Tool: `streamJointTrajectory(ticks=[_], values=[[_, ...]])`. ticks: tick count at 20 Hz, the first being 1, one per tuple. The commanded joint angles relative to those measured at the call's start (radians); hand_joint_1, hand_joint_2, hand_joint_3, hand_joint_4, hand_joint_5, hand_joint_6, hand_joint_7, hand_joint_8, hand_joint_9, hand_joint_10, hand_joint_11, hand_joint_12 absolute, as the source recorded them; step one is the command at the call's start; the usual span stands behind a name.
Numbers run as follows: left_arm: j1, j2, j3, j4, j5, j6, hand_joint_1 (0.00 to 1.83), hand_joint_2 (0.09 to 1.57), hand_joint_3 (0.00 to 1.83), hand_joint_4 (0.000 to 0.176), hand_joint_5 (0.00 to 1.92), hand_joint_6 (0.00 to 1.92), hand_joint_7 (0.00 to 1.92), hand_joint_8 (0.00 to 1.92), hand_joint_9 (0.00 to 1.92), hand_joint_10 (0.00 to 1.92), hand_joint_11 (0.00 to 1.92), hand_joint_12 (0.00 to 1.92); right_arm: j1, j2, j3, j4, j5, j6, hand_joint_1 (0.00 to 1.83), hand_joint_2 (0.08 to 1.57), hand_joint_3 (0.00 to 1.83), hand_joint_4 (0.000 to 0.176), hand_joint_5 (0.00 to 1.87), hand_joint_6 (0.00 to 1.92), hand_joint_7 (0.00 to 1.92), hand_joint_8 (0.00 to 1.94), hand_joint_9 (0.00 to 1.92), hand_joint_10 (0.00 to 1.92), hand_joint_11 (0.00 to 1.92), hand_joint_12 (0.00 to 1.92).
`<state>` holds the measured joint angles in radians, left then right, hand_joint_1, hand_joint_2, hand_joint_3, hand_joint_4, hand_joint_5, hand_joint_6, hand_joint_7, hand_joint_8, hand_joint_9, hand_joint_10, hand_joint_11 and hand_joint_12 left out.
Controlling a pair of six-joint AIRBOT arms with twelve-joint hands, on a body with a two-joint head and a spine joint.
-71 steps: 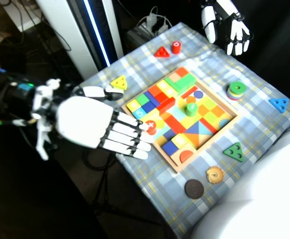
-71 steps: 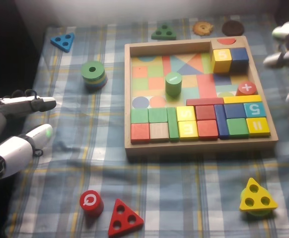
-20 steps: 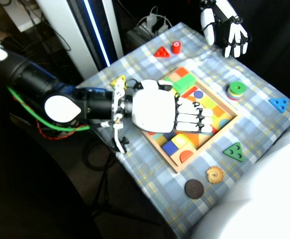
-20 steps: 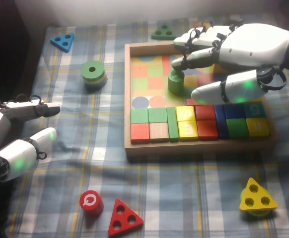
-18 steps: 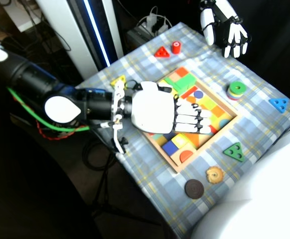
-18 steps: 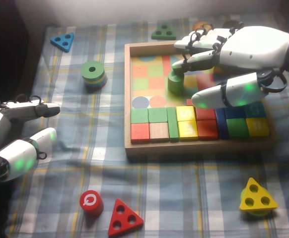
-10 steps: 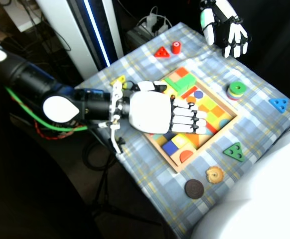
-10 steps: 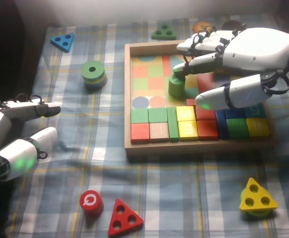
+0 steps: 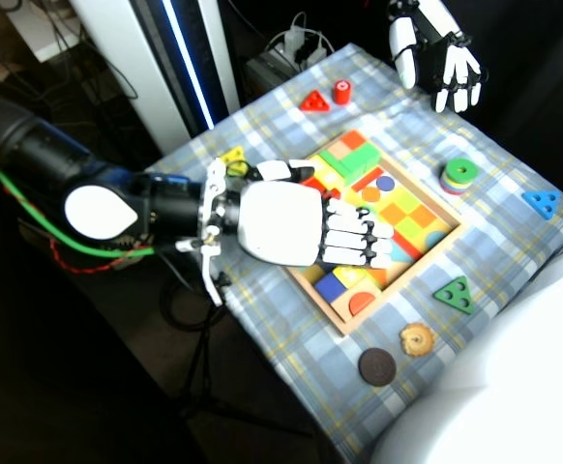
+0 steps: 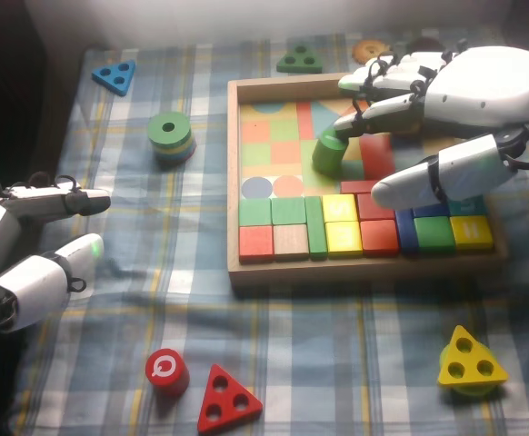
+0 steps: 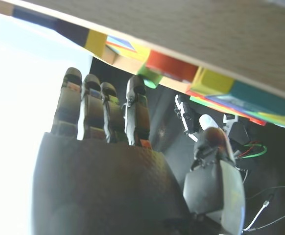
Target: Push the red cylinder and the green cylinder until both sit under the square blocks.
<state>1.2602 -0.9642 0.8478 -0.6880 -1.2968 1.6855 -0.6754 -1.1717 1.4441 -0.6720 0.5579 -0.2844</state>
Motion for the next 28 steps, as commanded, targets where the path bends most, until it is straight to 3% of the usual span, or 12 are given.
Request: streamJointTrajectory(ticks=[1, 6, 7, 8, 9, 15, 18, 23, 24, 25, 27, 28], values=[[-0.009, -0.005, 0.006, 0.029, -0.114, -0.005, 0.62, 1.31, 0.0, 0.067, 0.73, 0.0, 0.49, 0.0, 0.42, 0.0, 0.0, 0.57, 0.016, 0.002, -0.006, 0.041, 0.103, 0.005, 0.0, 1.0, 0.0, 0.025, 0.34, 0.01, 0.01, 0.0, 0.0, 0.0, 0.0, 0.0], [-0.009, -0.005, 0.006, 0.029, -0.113, -0.005, 0.63, 1.31, 0.0, 0.063, 0.74, 0.0, 0.49, 0.0, 0.42, 0.0, 0.0, 0.55, 0.017, 0.008, -0.02, 0.041, 0.112, 0.005, 0.0, 1.03, 0.01, 0.027, 0.34, 0.01, 0.0, 0.0, 0.0, 0.0, 0.0, 0.0], [-0.009, -0.005, 0.006, 0.029, -0.113, -0.005, 0.63, 1.31, 0.0, 0.064, 0.73, 0.0, 0.49, 0.0, 0.42, 0.0, 0.0, 0.57, 0.017, 0.008, -0.02, 0.041, 0.112, 0.005, 0.0, 1.05, 0.01, 0.009, 0.34, 0.01, 0.0, 0.0, 0.0, 0.0, 0.0, 0.0], [-0.009, -0.005, 0.006, 0.029, -0.112, -0.005, 0.64, 1.31, 0.0, 0.066, 0.73, 0.0, 0.49, 0.0, 0.42, 0.0, 0.0, 0.59, 0.017, 0.008, -0.021, 0.042, 0.114, 0.005, 0.0, 1.04, 0.01, 0.022, 0.33, 0.0, 0.0, 0.0, 0.0, 0.0, 0.0, 0.0], [-0.009, -0.006, 0.006, 0.029, -0.112, -0.005, 0.62, 1.31, 0.0, 0.06, 0.74, 0.0, 0.49, 0.0, 0.42, 0.0, 0.0, 0.59, 0.017, 0.008, -0.021, 0.042, 0.114, 0.005, 0.0, 1.05, 0.01, 0.013, 0.33, 0.0, 0.0, 0.0, 0.0, 0.0, 0.0, 0.0], [-0.009, -0.006, 0.007, 0.029, -0.112, -0.005, 0.64, 1.3, 0.0, 0.067, 0.75, 0.0, 0.51, 0.0, 0.42, 0.0, 0.0, 0.57, 0.017, 0.008, -0.014, 0.042, 0.119, 0.005, 0.0, 1.15, 0.01, 0.051, 0.31, 0.0, 0.0, 0.0, 0.0, 0.0, 0.0, 0.0], [-0.01, -0.006, 0.008, 0.029, -0.112, -0.005, 0.61, 1.3, 0.0, 0.074, 0.74, 0.01, 0.49, 0.0, 0.41, 0.0, 0.0, 0.55, 0.017, 0.008, -0.005, 0.042, 0.119, 0.005, 0.0, 1.1, 0.0, 0.019, 0.32, 0.01, 0.0, 0.0, 0.0, 0.0, 0.0, 0.0], [-0.01, -0.007, 0.008, 0.03, -0.109, -0.005, 0.63, 1.3, 0.0, 0.068, 0.74, 0.0, 0.49, 0.0, 0.42, 0.0, 0.0, 0.57, 0.017, 0.003, 0.011, 0.042, 0.119, 0.005, 0.0, 1.11, 0.0, 0.0, 0.33, 0.0, 0.02, 0.0, 0.0, 0.0, 0.0, 0.0], [-0.01, -0.006, 0.008, 0.03, -0.109, -0.005, 0.62, 1.3, 0.0, 0.073, 0.74, 0.0, 0.5, 0.0, 0.43, 0.0, 0.0, 0.59, 0.017, 0.0, 0.012, 0.042, 0.119, 0.005, 0.0, 1.11, 0.0, 0.006, 0.34, 0.01, 0.02, 0.0, 0.0, 0.0, 0.0, 0.0], [-0.01, -0.006, 0.008, 0.03, -0.109, -0.005, 0.64, 1.3, 0.0, 0.052, 0.75, 0.0, 0.5, 0.0, 0.44, 0.0, 0.0, 0.6, 0.017, -0.003, 0.013, 0.042, 0.119, 0.005, 0.0, 1.11, 0.0, 0.014, 0.34, 0.01, 0.02, 0.0, 0.0, 0.0, 0.0, 0.0], [-0.01, -0.006, 0.008, 0.03, -0.109, -0.005, 0.61, 1.31, 0.0, 0.054, 0.73, 0.0, 0.49, 0.0, 0.43, 0.0, 0.0, 0.61, 0.022, -0.005, 0.013, 0.042, 0.12, 0.005, 0.0, 1.09, 0.0, 0.048, 0.33, 0.0, 0.01, 0.0, 0.0, 0.0, 0.0, 0.0], [-0.01, -0.006, 0.008, 0.03, -0.109, -0.005, 0.59, 1.32, 0.0, 0.063, 0.71, 0.0, 0.47, 0.0, 0.41, 0.0, 0.0, 0.56, 0.025, -0.006, 0.013, 0.041, 0.122, 0.005, 0.0, 1.1, 0.0, 0.051, 0.32, 0.0, 0.0, 0.0, 0.0, 0.0, 0.0, 0.0]])
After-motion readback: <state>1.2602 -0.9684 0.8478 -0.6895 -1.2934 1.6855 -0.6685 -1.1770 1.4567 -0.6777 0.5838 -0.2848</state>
